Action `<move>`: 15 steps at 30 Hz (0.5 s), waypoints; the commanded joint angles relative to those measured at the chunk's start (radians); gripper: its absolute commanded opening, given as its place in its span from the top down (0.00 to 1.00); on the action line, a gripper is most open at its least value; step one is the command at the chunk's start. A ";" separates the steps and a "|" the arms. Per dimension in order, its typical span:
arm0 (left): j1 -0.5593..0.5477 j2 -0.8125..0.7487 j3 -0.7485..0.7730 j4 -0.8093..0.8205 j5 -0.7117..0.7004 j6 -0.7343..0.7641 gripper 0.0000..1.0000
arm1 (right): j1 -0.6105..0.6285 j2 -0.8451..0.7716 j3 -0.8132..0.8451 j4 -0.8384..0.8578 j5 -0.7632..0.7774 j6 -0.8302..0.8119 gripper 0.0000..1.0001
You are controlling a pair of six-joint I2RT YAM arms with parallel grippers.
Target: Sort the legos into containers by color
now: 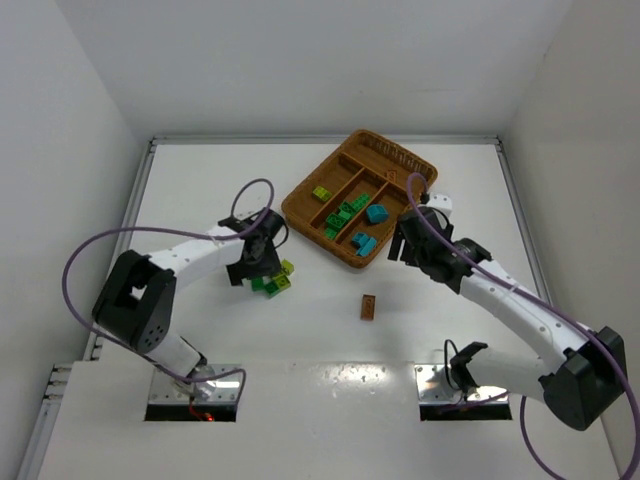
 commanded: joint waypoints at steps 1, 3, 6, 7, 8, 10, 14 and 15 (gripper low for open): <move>0.071 -0.089 -0.018 0.062 0.002 -0.018 0.24 | 0.009 -0.002 0.011 0.027 -0.019 -0.011 0.29; 0.096 -0.089 -0.018 0.071 0.022 0.005 0.26 | 0.009 0.011 0.011 0.027 -0.019 -0.011 0.29; 0.105 -0.063 -0.029 0.091 0.045 0.014 0.27 | 0.009 0.021 0.011 0.027 -0.031 -0.011 0.29; 0.105 -0.062 -0.040 0.102 0.057 0.014 0.27 | 0.009 0.021 0.011 0.027 -0.031 -0.011 0.29; 0.105 -0.049 -0.050 0.111 0.073 0.014 0.27 | 0.009 0.031 0.011 0.037 -0.031 -0.011 0.29; 0.119 -0.039 -0.084 0.144 0.096 0.014 0.28 | 0.009 0.031 0.011 0.037 -0.031 -0.011 0.29; 0.128 -0.029 -0.118 0.155 0.133 0.014 0.36 | 0.009 0.031 0.011 0.028 -0.031 -0.021 0.29; 0.128 -0.029 -0.133 0.166 0.133 0.005 0.36 | 0.009 0.031 0.011 0.028 -0.031 -0.021 0.29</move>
